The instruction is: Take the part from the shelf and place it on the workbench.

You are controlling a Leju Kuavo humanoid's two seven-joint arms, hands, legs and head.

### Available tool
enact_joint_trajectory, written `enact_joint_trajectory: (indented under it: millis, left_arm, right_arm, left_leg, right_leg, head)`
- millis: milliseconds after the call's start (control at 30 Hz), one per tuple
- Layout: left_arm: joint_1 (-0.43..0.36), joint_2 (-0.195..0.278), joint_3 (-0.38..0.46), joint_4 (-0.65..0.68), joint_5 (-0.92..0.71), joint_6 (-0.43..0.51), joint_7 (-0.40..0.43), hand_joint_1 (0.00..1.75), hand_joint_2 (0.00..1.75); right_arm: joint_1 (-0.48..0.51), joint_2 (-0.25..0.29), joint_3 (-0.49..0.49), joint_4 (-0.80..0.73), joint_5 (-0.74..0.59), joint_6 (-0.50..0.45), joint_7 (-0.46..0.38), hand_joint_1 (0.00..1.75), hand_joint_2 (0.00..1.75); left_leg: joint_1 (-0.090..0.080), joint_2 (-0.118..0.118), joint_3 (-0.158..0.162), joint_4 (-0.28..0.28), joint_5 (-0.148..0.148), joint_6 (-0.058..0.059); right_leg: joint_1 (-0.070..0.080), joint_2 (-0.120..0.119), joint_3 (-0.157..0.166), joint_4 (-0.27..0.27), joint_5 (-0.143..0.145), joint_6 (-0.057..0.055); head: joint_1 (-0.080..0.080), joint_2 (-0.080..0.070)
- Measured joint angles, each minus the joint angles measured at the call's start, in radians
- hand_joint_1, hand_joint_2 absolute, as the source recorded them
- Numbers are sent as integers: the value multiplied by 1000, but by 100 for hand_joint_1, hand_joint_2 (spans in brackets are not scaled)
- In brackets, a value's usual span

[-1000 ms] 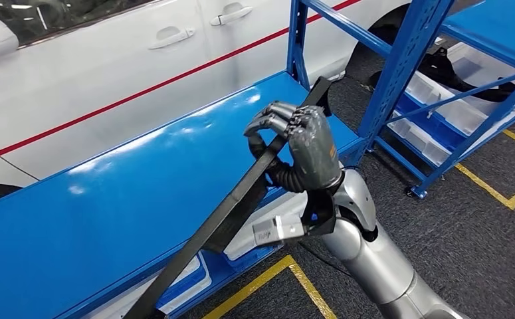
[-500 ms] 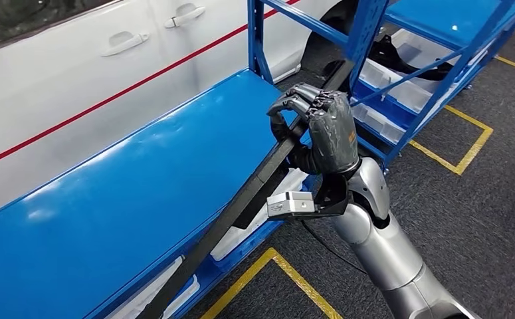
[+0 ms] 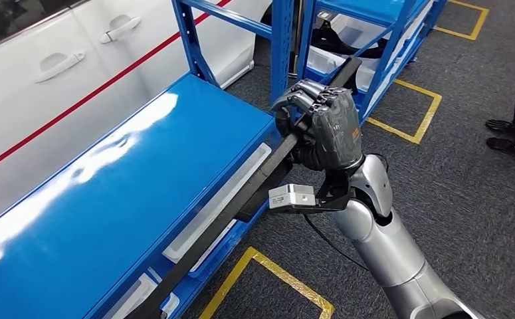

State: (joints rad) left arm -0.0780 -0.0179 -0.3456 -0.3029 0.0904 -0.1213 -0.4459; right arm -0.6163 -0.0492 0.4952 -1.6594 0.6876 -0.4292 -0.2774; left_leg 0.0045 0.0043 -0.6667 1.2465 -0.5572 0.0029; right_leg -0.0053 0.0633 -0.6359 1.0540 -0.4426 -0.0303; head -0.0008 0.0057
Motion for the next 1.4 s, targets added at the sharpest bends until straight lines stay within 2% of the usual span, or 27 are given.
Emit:
enact_joint_trajectory:
  millis: [67,133,167,200,233,300,333,367,400,467,700,733,767,800,867,900,933,1000,1033,1067,1100,1133,1200,1267,1333,1367,1400]
  left_arm:
    - [-1,1,0,0,0,-1,0,0,175]
    - [-1,2,0,0,0,-1,0,0,175]
    - [-2,2,0,0,0,-2,0,0,175]
    - [-3,2,0,0,0,-2,0,0,175]
    - [-4,1,0,0,0,-2,0,0,175]
    - [-6,0,0,0,0,-3,-1,0,175]
    - [-7,0,0,0,0,-4,-1,0,175]
    - [-6,0,0,0,0,-4,-2,0,175]
    - [-5,0,0,0,0,-5,-2,0,175]
    - [-3,0,0,0,0,-5,-2,0,175]
    - [-3,0,0,0,0,-5,-2,0,175]
    - [-3,0,0,0,0,-6,-2,0,175]
    - [-3,-1,0,0,0,-6,-2,0,175]
    - [-4,-1,0,0,0,-7,-2,0,175]
    - [-4,-3,0,0,-1,-9,-2,0,175]
    - [-5,-3,0,0,-1,-9,-2,0,175]
    - [-6,-4,0,0,-1,-9,-2,0,175]
    - [-8,-4,0,0,-2,-9,-3,0,175]
    - [-7,-4,0,0,-2,-10,-3,0,175]
    - [-6,-4,0,0,-2,-10,-3,0,175]
    - [-5,-4,0,0,-2,-10,-3,0,175]
    - [-6,-4,0,0,-2,-10,-3,0,175]
    - [-7,-3,0,0,-2,-10,-3,0,175]
    - [-9,-2,0,0,-3,-10,-3,0,175]
    - [-10,-4,0,0,-3,-10,-2,0,175]
    - [-11,-4,0,0,-3,-10,-2,0,175]
    - [-11,-5,0,0,-3,-10,-2,0,175]
  right_arm:
    - [-1,0,0,0,1,0,1,175,175]
    - [0,0,0,1,2,0,2,175,175]
    - [0,0,0,2,3,-1,4,175,175]
    - [1,-1,0,3,5,-1,5,175,175]
    - [1,-2,-2,4,8,-1,7,175,175]
    - [-2,-5,-5,6,16,-2,13,175,175]
    - [-4,-6,-7,8,20,-3,18,175,175]
    - [-5,-7,-9,13,25,-3,26,175,175]
    - [-6,-8,-11,18,29,-4,32,175,175]
    - [-5,-9,-12,26,36,-4,40,175,175]
    - [-5,-9,-13,29,38,-5,42,175,175]
    - [-5,-10,-14,31,38,-5,44,175,175]
    - [-5,-12,-18,37,40,-6,47,175,175]
    - [-5,-14,-22,45,42,-7,49,175,175]
    - [-9,-19,-34,63,48,-10,54,175,175]
    - [-11,-21,-38,70,51,-13,55,175,175]
    - [-13,-22,-43,80,53,-15,56,175,175]
    - [-16,-25,-50,95,54,-19,57,175,175]
    - [-17,-26,-51,101,54,-19,58,175,175]
    - [-17,-26,-52,104,54,-19,58,175,175]
    - [-17,-26,-52,106,55,-19,58,175,175]
    - [-17,-26,-52,107,57,-19,58,175,175]
    - [-17,-26,-51,109,63,-19,58,175,175]
    - [-17,-26,-51,110,68,-20,58,175,175]
    - [-16,-26,-52,112,69,-21,58,175,175]
    - [-15,-27,-52,112,69,-21,58,175,175]
    - [-16,-28,-53,112,69,-21,58,175,175]
  left_leg:
    - [0,-36,53,-127,69,11]
    - [-1,-71,87,-203,92,19]
    - [-2,-76,92,-212,89,20]
    - [-4,-66,95,-221,92,22]
    - [-2,-54,99,-231,97,25]
    - [1,-28,107,-257,110,32]
    - [2,-15,109,-264,115,34]
    - [1,-3,109,-266,116,37]
    - [0,10,108,-265,115,39]
    - [0,25,107,-263,114,39]
    - [0,28,106,-262,114,39]
    - [0,30,106,-262,114,39]
    - [1,38,105,-260,112,38]
    - [1,47,105,-256,110,36]
    - [-1,72,103,-241,98,27]
    - [-4,84,103,-234,92,20]
    - [-3,71,83,-179,55,8]
    - [2,32,24,-34,-25,-9]
    - [6,7,-8,40,-59,-15]
    - [6,5,-17,53,-51,-13]
    - [6,3,-8,30,-25,-10]
    - [5,-6,16,-26,13,-6]
    - [7,-47,70,-149,70,6]
    - [5,-73,96,-207,80,12]
    - [7,-57,103,-225,85,17]
    - [9,-45,106,-237,92,21]
    - [11,-32,110,-249,99,27]
  right_leg:
    - [-1,25,2,0,1,2]
    - [-6,48,-3,-1,6,11]
    - [-10,60,-7,-3,10,18]
    - [-13,72,-10,-7,15,26]
    - [-13,68,-12,-9,16,32]
    - [-8,20,-27,20,-11,41]
    - [-7,-15,-46,65,-41,43]
    - [-7,-39,-73,124,-73,48]
    - [-9,-49,-99,181,-98,51]
    - [-11,-54,-127,244,-120,55]
    - [-11,-55,-131,251,-121,56]
    - [-12,-56,-132,253,-119,57]
    - [-13,-59,-123,238,-104,59]
    - [-15,-64,-106,209,-82,62]
    - [-12,-111,-37,82,-27,62]
    - [-9,-126,-13,35,-13,56]
    - [-7,-121,2,0,-3,41]
    - [-7,-64,-4,-4,3,14]
    - [-7,-36,-5,-5,7,6]
    - [-6,-22,-6,-4,7,6]
    - [-6,-7,-6,-2,7,5]
    - [-6,7,-6,-1,7,6]
    - [-7,31,-7,0,9,10]
    - [-12,52,-15,-1,16,21]
    - [-16,72,-22,-7,25,36]
    - [-14,63,-26,-5,22,42]
    - [-10,42,-34,10,9,46]
  head:
    - [0,0]
    - [0,0]
    - [0,0]
    - [0,0]
    - [0,0]
    - [1,0]
    - [1,0]
    - [2,0]
    - [2,0]
    - [2,0]
    - [2,0]
    - [2,0]
    - [2,0]
    - [2,0]
    - [2,0]
    - [2,0]
    - [1,0]
    - [0,0]
    - [0,0]
    - [0,0]
    - [0,0]
    - [0,0]
    - [1,0]
    - [0,0]
    - [0,0]
    - [1,0]
    - [2,0]
